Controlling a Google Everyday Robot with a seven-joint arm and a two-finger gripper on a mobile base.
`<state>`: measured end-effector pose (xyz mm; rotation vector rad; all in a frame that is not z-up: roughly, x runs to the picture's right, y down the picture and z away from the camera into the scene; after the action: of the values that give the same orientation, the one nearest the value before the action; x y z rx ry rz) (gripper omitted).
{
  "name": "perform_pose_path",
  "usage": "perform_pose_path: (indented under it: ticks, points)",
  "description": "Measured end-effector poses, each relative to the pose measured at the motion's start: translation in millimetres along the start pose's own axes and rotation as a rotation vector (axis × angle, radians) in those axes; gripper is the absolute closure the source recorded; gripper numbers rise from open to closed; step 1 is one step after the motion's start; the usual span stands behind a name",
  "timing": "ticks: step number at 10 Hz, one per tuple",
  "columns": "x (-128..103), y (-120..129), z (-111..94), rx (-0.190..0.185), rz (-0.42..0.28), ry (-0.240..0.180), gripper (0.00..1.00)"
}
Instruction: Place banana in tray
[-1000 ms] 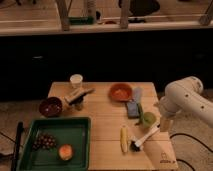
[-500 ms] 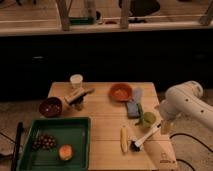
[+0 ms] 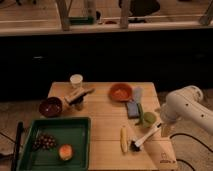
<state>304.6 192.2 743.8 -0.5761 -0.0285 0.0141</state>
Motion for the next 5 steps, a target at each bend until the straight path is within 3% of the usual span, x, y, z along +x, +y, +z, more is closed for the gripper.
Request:
perform_pose_path:
  ticks: [1, 5]
  points:
    - [-4, 2, -5, 0.012, -0.051, -0.026, 0.20]
    - [-64, 10, -21, 0.022, -0.313, -0.112, 0.20]
